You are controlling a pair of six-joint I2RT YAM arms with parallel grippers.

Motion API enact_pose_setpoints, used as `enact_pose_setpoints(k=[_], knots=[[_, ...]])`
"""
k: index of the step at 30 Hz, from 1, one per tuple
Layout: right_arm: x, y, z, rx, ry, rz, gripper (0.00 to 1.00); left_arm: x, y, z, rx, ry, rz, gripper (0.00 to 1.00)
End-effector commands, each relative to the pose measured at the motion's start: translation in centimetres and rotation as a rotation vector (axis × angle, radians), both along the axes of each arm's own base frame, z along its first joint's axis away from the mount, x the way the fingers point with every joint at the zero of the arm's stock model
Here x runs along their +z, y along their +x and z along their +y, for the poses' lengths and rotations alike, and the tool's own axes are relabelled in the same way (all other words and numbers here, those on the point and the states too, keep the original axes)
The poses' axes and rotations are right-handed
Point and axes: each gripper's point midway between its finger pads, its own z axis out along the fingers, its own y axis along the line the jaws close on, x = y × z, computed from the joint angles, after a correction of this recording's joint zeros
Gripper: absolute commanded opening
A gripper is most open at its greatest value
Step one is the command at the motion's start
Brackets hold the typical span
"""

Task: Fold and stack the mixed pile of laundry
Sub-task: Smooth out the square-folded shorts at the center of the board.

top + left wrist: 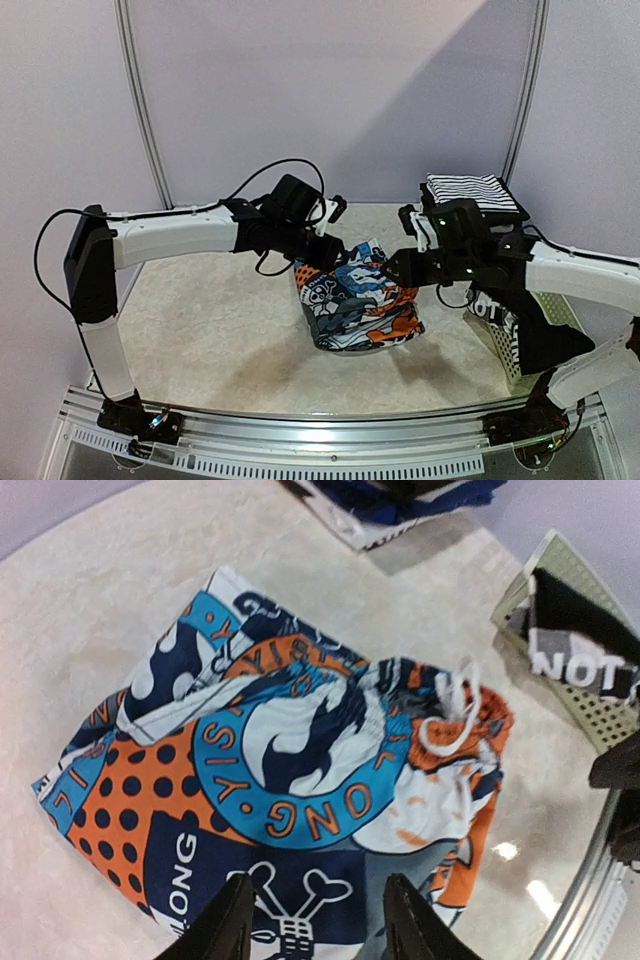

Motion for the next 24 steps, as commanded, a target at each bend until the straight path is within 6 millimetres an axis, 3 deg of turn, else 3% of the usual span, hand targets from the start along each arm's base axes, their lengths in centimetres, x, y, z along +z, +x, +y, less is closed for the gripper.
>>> enact_pose_setpoints(k=[1,6,12,14,20,24], knots=[[-4.1,2.0,1.0,-0.005,-0.131,0.054,0.31,-4.7,0.4,0.8,0.039,0.051,0.044,0.44],[-9.7,2.5,-1.6,-0.080,-0.226,0.127,0.29,-7.8,0.5,0.9,0.040,0.077,0.081,0.44],[-15.6,0.1,-5.0,-0.136,-0.293,0.236,0.27,-10.2,0.7,1.7,0.056,0.118,0.087,0.43],[-16.4,-0.6,-5.8,-0.153,-0.300,0.255,0.27,-11.2,0.8,1.9,0.066,0.130,0.092,0.43],[-15.9,-1.1,-6.1,-0.164,-0.278,0.263,0.27,-13.6,1.5,2.6,0.103,0.195,0.093,0.42],[-13.1,-1.5,-4.2,-0.077,-0.205,0.258,0.27,-11.3,1.4,2.7,0.111,0.241,0.012,0.44]])
